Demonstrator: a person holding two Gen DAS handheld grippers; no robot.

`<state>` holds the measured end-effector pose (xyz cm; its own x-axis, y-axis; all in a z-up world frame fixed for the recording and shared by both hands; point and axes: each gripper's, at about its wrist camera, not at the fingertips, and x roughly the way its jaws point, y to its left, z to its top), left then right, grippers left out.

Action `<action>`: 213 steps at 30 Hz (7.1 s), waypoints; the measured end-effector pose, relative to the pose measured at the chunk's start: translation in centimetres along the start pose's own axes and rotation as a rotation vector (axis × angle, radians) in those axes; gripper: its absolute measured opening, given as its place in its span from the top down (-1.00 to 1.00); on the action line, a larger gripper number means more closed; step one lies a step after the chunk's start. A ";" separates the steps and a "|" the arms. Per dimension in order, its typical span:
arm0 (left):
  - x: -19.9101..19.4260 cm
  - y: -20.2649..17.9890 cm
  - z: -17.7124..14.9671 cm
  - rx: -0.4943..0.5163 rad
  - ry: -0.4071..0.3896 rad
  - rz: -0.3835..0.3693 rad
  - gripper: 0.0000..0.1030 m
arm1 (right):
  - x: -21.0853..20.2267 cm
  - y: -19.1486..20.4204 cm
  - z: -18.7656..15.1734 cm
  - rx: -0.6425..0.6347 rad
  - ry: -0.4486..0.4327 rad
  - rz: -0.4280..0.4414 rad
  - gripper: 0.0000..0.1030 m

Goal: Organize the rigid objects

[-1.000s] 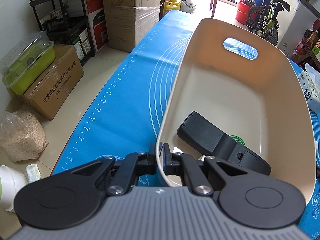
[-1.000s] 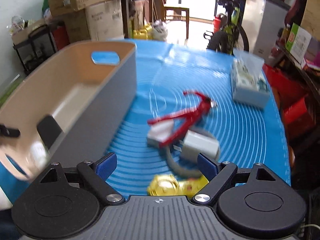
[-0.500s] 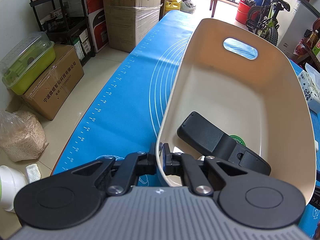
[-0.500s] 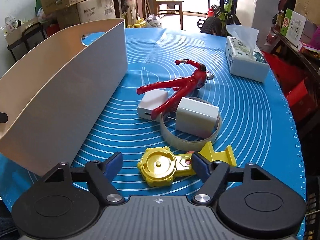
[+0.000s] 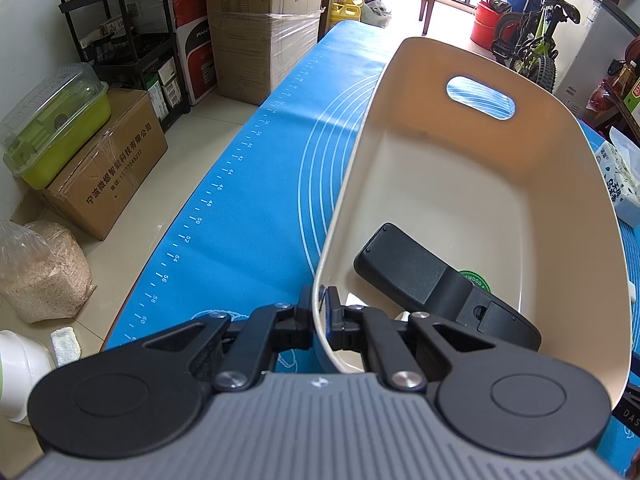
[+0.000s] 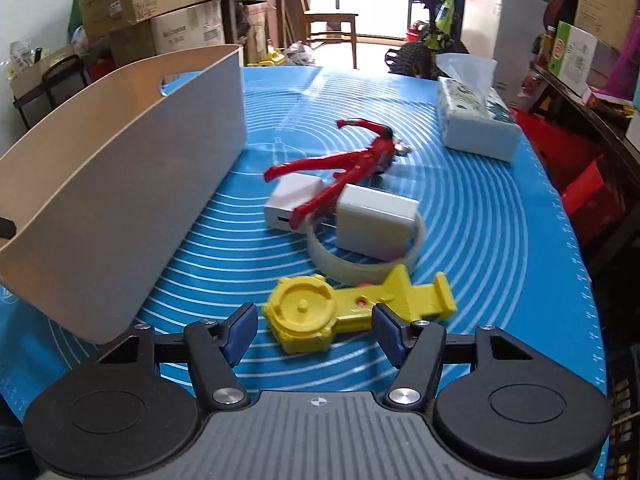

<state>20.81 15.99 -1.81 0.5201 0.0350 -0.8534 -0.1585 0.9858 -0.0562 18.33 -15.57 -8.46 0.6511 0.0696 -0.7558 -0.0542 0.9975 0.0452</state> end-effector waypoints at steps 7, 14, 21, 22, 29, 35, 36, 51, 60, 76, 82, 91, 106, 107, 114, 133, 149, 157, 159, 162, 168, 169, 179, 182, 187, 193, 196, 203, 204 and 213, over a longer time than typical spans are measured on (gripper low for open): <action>0.0 0.0 0.0 -0.001 0.000 0.000 0.87 | -0.6 -1.6 0.6 -0.003 0.004 0.011 -0.66; 0.0 0.1 0.0 -0.002 0.000 -0.001 0.87 | -1.1 -2.8 1.2 -0.021 -0.020 -0.022 -0.91; -0.1 0.3 0.0 0.000 -0.001 -0.001 0.87 | -0.8 -2.7 1.6 -0.134 0.007 0.024 -0.90; 0.0 0.3 0.0 0.000 -0.001 -0.001 0.87 | -0.6 -2.7 1.8 -0.171 0.021 0.037 -0.90; 0.0 0.4 0.0 -0.003 0.000 -0.001 0.87 | 0.6 -3.9 3.1 -0.449 0.119 0.096 -0.90; 0.0 0.3 0.0 0.000 0.000 0.003 0.87 | 2.5 -5.5 3.8 -0.533 0.194 0.134 -0.83; 0.0 0.2 0.0 0.000 0.001 0.004 0.87 | 2.9 -5.6 3.8 -0.534 0.199 0.144 -0.79; -0.1 0.4 0.0 -0.008 0.002 0.007 0.87 | 1.8 -6.5 1.8 -0.443 0.137 0.268 0.22; 0.0 0.4 0.0 -0.009 0.002 0.003 0.87 | 1.1 -6.0 1.0 -0.446 0.166 0.252 0.10; 0.0 0.4 0.0 -0.008 0.002 0.005 0.87 | 2.9 -3.8 2.6 -0.552 0.165 0.340 -0.12; 0.0 0.4 0.0 -0.011 0.002 0.004 0.87 | 2.0 -4.4 2.0 -0.548 0.166 0.337 0.07; 0.0 0.3 -0.1 -0.010 0.002 0.005 0.87 | 0.3 -5.0 1.3 -0.481 0.087 0.339 0.13; 0.0 0.3 -0.1 -0.011 0.002 0.005 0.87 | -4.8 -3.3 5.6 -0.444 -0.131 0.338 0.13; 0.0 0.3 -0.1 -0.011 0.002 0.005 0.87 | -5.1 -3.0 6.1 -0.452 -0.143 0.335 0.13; 0.0 0.2 -0.1 -0.012 0.003 0.005 0.87 | -6.4 0.2 10.5 -0.469 -0.235 0.345 0.12; 0.1 0.1 -0.1 0.002 0.006 0.006 0.87 | 0.1 17.2 10.3 -0.657 0.021 0.359 0.12; 0.2 0.1 0.0 -0.003 0.010 0.001 0.87 | -1.2 15.5 10.2 -0.518 0.044 0.309 -0.52; 0.1 0.3 0.0 -0.015 0.009 -0.008 0.87 | -4.2 11.7 10.7 -0.426 -0.028 0.286 -0.76; 0.1 0.2 0.0 -0.013 0.009 -0.007 0.87 | -5.0 10.3 10.7 -0.402 -0.051 0.271 -0.77; 0.1 0.4 0.0 -0.014 0.010 -0.008 0.87 | -5.7 7.9 11.0 -0.360 -0.065 0.242 -0.77; 0.1 0.4 0.0 -0.014 0.010 -0.008 0.87 | -5.2 2.6 10.4 -0.249 -0.060 0.141 -0.79; 0.1 0.4 0.0 -0.014 0.010 -0.007 0.87 | -4.7 1.9 10.1 -0.226 -0.055 0.125 -0.79; 0.2 0.4 0.0 -0.010 0.010 -0.005 0.87 | 0.2 -2.7 6.0 -0.089 0.022 0.086 -0.79; 0.2 0.4 0.0 -0.011 0.009 -0.003 0.87 | 1.2 -3.0 5.3 -0.078 0.022 0.069 -0.79; 0.2 0.3 0.1 -0.011 0.009 -0.002 0.87 | 2.0 -3.2 5.1 -0.065 -0.008 0.034 -0.78; 0.2 0.3 0.0 -0.011 0.009 0.000 0.87 | 2.6 -3.8 5.5 -0.001 -0.054 0.002 -0.69; 0.2 0.3 0.0 -0.010 0.008 0.001 0.87 | 2.9 -3.4 5.6 0.025 -0.087 -0.021 -0.63; 0.2 0.3 0.0 -0.010 0.008 0.000 0.87 | 4.8 -1.5 5.6 0.057 -0.091 -0.124 -0.28; 0.2 0.3 0.0 -0.010 0.008 -0.001 0.87 | 5.0 -1.5 5.5 0.073 -0.090 -0.134 -0.24; 0.2 0.3 0.0 -0.010 0.008 -0.001 0.87 | 5.9 -1.8 5.5 0.150 -0.094 -0.146 -0.10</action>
<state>20.90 16.25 -1.95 0.5136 0.0323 -0.8574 -0.1663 0.9841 -0.0626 26.44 -16.88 -9.44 0.7121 -0.0819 -0.6972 0.1544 0.9871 0.0418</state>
